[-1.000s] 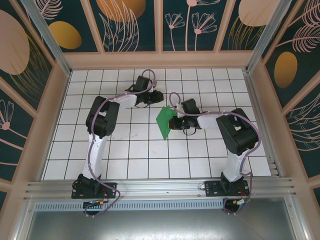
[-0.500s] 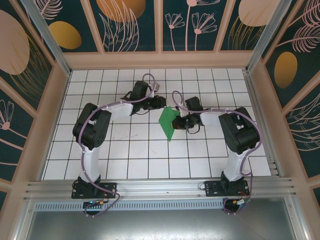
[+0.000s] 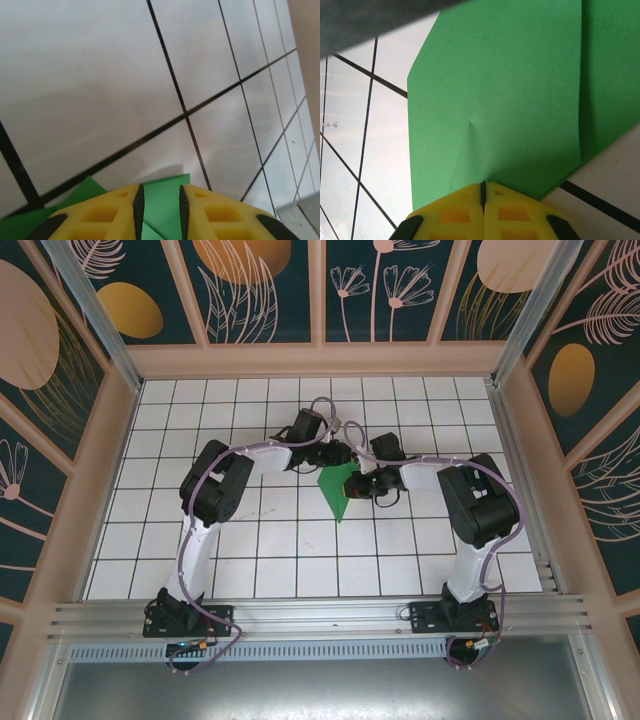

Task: Fold a paper plane with a square sheet of paper (fold left side to right side)
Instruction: Fourth fold the wing at the center of the table.

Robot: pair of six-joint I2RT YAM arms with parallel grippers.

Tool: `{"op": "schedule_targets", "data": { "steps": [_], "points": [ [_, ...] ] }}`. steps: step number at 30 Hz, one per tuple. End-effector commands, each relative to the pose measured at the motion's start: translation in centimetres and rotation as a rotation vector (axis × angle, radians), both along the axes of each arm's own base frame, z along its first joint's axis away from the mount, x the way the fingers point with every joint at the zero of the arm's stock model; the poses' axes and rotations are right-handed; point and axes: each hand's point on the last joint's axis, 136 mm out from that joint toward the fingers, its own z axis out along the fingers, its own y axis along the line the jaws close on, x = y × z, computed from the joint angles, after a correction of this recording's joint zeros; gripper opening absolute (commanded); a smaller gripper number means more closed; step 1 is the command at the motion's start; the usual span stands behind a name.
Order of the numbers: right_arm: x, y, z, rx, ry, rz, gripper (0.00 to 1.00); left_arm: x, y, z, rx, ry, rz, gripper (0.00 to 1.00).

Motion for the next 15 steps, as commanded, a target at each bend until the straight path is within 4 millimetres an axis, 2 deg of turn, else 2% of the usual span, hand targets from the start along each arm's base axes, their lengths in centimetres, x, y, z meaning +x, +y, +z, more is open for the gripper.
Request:
{"op": "schedule_targets", "data": {
  "steps": [1,5,9,12,15],
  "points": [
    [-4.6,-4.0,-5.4,-0.21,0.207,-0.021,0.0,0.9,0.7,-2.0,0.077,0.008,0.027,0.29],
    [-4.7,-4.3,-5.5,-0.224,0.212,-0.022,0.0,1.4,1.6,-3.8,0.127,0.022,0.056,0.29],
    [-4.8,-4.5,-5.5,-0.232,0.214,-0.019,0.0,2.3,3.3,-4.6,0.154,0.027,0.101,0.29],
    [-4.8,-4.9,-5.5,-0.243,0.217,-0.023,0.0,3.4,4.5,-4.0,0.155,0.013,0.131,0.29],
    [-4.7,-5.1,-5.3,-0.24,0.209,-0.028,0.0,4.2,5.3,-2.3,0.151,-0.025,0.148,0.29]
  ]
}}
